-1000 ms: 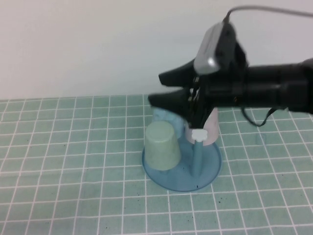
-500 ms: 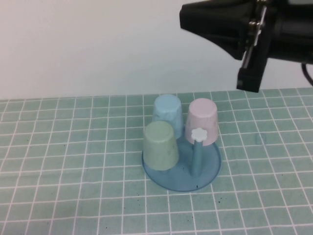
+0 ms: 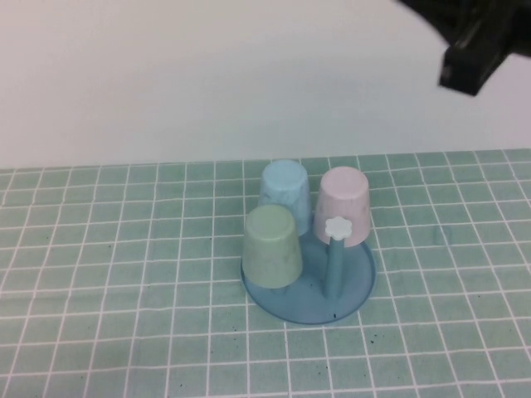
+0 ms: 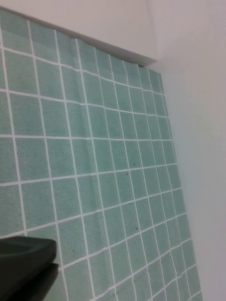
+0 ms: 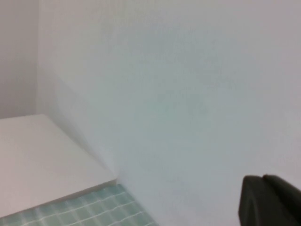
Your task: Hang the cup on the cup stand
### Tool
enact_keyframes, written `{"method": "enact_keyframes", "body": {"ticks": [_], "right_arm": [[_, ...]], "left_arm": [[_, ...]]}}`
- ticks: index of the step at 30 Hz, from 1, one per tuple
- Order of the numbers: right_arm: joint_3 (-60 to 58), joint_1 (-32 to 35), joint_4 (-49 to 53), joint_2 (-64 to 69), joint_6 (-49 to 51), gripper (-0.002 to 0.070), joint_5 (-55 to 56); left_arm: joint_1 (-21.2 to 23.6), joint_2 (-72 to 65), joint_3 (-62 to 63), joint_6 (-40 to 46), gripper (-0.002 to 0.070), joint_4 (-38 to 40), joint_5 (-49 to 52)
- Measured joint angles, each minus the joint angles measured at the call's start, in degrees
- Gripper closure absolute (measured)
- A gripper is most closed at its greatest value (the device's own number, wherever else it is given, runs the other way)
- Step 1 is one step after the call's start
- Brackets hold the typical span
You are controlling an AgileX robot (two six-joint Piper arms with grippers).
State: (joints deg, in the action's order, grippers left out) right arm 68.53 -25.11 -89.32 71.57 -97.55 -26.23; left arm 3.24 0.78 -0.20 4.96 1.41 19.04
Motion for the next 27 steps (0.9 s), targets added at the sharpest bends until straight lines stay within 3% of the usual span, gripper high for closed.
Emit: {"method": "enact_keyframes", "body": {"ticks": [6, 11, 18, 27], "right_arm": [[-9.55, 0.0, -0.34, -11.25, 0.18, 0.0677, 15.03], [-28.47, 0.0, -8.01, -24.87, 0.33, 0.0678, 30.66], [-47.6, 0.0, -10.59, -42.42, 2.39, 0.0678, 37.22], [-50.43, 0.0, -11.25, -46.68, 0.83, 0.0678, 40.84]], "left_arm": [[0.0, 0.0, 0.0, -0.91, 0.0674, 0.12, 0.01], [0.0, 0.0, 0.0, -0.91, 0.0676, 0.12, 0.09], [0.0, 0.0, 0.0, -0.91, 0.0676, 0.12, -1.1], [0.0, 0.0, 0.0, -0.91, 0.0676, 0.12, -1.1]]}}
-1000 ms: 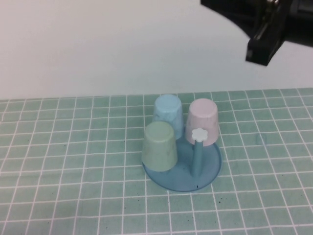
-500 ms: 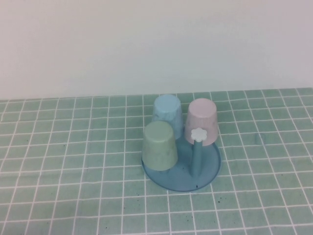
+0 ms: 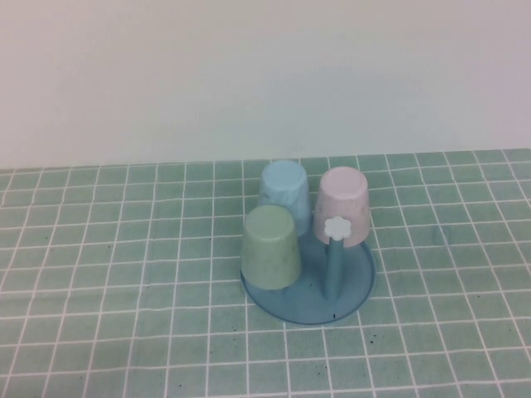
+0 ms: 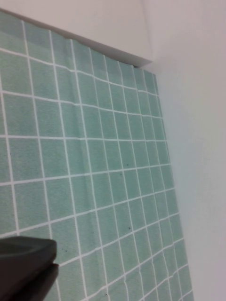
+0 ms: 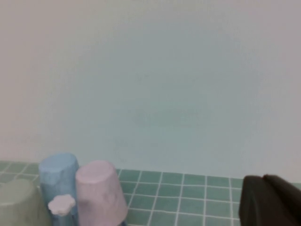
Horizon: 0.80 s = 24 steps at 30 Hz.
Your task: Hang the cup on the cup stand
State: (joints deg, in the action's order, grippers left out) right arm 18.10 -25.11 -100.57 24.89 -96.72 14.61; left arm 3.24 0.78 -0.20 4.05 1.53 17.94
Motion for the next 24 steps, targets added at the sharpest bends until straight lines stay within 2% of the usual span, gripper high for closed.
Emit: {"method": "enact_keyframes", "body": {"ticks": [3, 6, 12, 19, 21, 24], "right_arm": [[-1.1, 0.0, 7.01, -1.12, 0.23, 0.0678, -0.08], [-2.83, 1.05, 20.78, -2.64, 6.24, 0.0678, -0.93], [-8.56, 11.73, 42.74, -8.31, 30.44, 0.0678, -3.82], [-16.58, 21.4, 78.37, -17.97, 72.29, 0.0678, -7.97], [-18.6, 22.88, 84.06, -19.26, 79.48, 0.0678, -8.78], [-19.66, 23.93, 87.47, -20.17, 83.33, 0.0678, -10.05]], "left_arm": [[0.0, 0.0, 0.0, 0.0, 0.0674, 0.0, 0.0], [0.0, 0.0, 0.0, 0.0, 0.0676, 0.0, 0.0], [0.0, 0.0, 0.0, 0.0, 0.0676, 0.0, 0.0], [0.0, 0.0, 0.0, 0.0, 0.0676, 0.0, 0.0], [0.0, 0.0, 0.0, 0.0, 0.0676, 0.0, 0.0], [0.0, 0.0, 0.0, 0.0, 0.0676, 0.0, 0.0]]}}
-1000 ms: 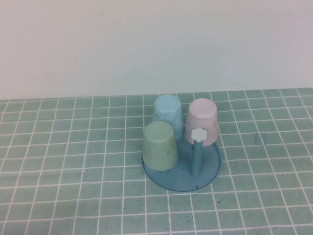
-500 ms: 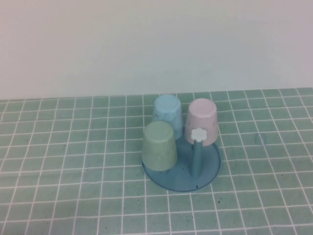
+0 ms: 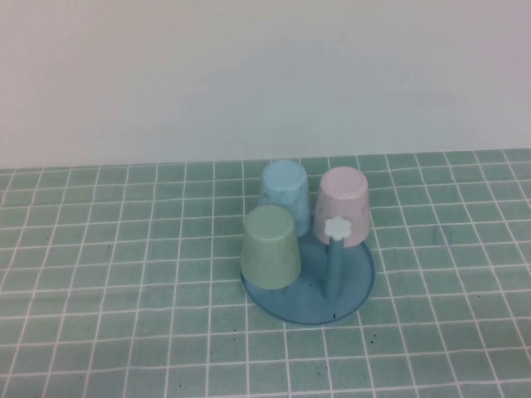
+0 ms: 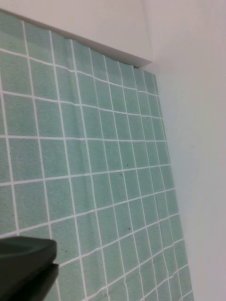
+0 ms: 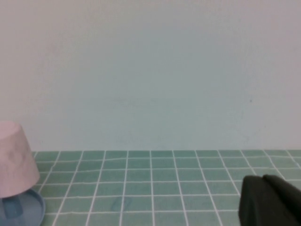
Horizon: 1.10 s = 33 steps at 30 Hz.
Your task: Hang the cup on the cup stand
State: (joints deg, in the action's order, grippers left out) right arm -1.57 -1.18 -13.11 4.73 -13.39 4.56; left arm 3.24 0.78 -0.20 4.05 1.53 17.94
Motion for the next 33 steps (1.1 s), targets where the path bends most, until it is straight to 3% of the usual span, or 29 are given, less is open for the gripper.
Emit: {"method": "enact_keyframes", "body": {"ticks": [12, 21, 33], "right_arm": [[0.02, 0.54, 5.58, -1.36, 1.7, 0.0678, -8.3], [0.02, 0.54, 11.62, -4.91, 9.68, 0.0678, -15.92], [0.02, 0.54, 12.12, -5.22, 10.9, 0.0678, -24.83]], "left_arm": [[0.0, 0.0, 0.0, 0.0, 0.0676, 0.0, 0.0], [0.0, 0.0, 0.0, 0.0, 0.0676, 0.0, 0.0], [0.0, 0.0, 0.0, 0.0, 0.0676, 0.0, 0.0]]}}
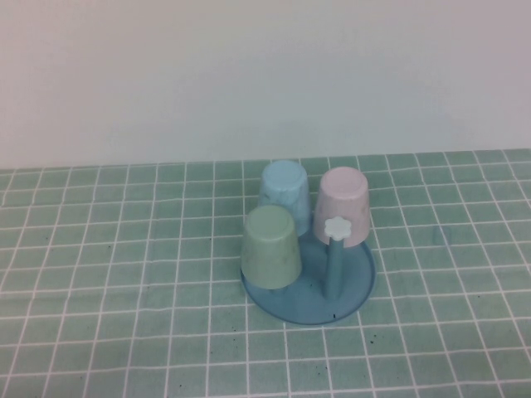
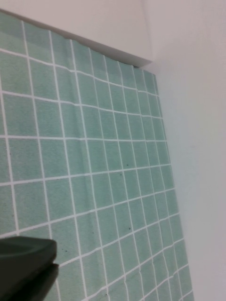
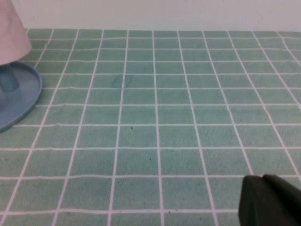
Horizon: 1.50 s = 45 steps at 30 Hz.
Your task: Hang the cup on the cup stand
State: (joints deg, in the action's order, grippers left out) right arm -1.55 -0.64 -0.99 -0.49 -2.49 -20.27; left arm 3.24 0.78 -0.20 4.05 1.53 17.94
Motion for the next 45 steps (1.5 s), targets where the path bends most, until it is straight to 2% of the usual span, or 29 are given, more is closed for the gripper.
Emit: {"method": "enact_keyframes", "body": {"ticks": [45], "right_arm": [[0.0, 0.0, 0.0, 0.0, 0.95, 0.0678, 0.19]], "left_arm": [[0.0, -0.1, 0.0, 0.0, 0.0677, -0.1, 0.0]]}}
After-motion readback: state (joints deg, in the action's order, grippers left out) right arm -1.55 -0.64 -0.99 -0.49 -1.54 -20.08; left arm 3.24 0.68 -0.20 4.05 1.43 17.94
